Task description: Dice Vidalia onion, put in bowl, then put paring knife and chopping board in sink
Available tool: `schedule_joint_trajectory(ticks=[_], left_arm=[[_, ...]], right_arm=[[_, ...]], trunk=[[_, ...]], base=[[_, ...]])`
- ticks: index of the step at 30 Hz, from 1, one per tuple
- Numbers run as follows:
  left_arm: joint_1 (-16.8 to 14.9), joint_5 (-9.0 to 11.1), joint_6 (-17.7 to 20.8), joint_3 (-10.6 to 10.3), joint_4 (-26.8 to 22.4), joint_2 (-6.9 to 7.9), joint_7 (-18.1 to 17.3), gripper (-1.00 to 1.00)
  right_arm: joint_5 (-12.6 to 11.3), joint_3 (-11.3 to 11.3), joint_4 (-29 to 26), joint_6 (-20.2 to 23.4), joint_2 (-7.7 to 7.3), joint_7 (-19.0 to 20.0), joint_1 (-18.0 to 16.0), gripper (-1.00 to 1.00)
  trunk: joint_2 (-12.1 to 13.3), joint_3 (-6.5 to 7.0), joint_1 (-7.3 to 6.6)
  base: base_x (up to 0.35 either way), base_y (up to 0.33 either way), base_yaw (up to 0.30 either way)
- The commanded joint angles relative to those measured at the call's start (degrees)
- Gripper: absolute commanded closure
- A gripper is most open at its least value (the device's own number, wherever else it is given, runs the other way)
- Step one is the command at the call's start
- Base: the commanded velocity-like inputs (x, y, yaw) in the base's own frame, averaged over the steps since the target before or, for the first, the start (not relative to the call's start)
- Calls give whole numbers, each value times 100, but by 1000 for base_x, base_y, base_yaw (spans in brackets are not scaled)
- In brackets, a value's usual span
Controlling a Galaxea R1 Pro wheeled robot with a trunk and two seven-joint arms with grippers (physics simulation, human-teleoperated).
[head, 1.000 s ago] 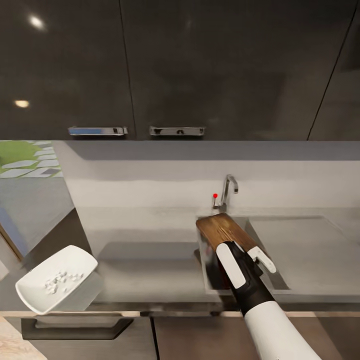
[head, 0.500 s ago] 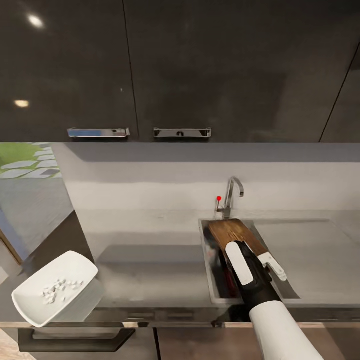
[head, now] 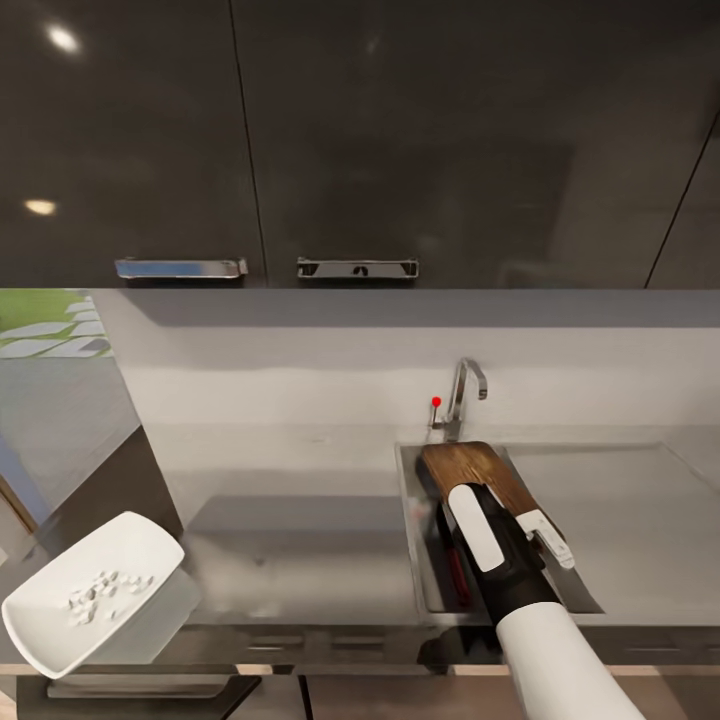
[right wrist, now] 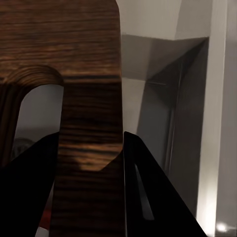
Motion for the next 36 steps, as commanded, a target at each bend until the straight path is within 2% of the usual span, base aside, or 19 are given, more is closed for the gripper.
schedule_joint_trajectory(ticks=[1, 5, 8, 14, 20, 25, 28, 36], left_arm=[[2, 26, -7, 6, -8, -1, -8, -100], [2, 26, -7, 7, -8, -1, -8, -100], [2, 26, -7, 8, -8, -1, -8, -100], [2, 26, -7, 8, -9, -1, -8, -100], [2, 26, -7, 8, -16, -1, -8, -100], [2, 26, -7, 7, -16, -1, -8, -100], [2, 26, -7, 3, -17, -1, -8, -100], [2, 26, -7, 4, -11, -1, -8, -100]], right_arm=[[-13, 10, -1, 5, 3, -19, -5, 100], [-5, 13, 7, -8, 8, -19, -5, 100], [-3, 14, 44, -173, 8, -19, -5, 100], [-7, 14, 370, -275, 8, 28, -5, 100], [-16, 17, 697, -596, 7, 49, -5, 100], [-16, 16, 1037, -653, 15, 354, -5, 100], [-16, 15, 1115, -842, 10, 469, -5, 100], [-16, 13, 1145, -904, -25, 499, -5, 100]], trunk=[[-12, -16, 4], [-12, -47, 4], [-12, -74, 4], [-12, -128, 4], [-12, -183, 4], [-12, -228, 4], [-12, -255, 4], [-12, -328, 4]], base=[[7, -1, 0], [3, 0, 0], [72, -2, 0], [104, -41, 0], [7, -3, 12], [2, 0, 60], [125, 0, 75], [189, 0, 81]])
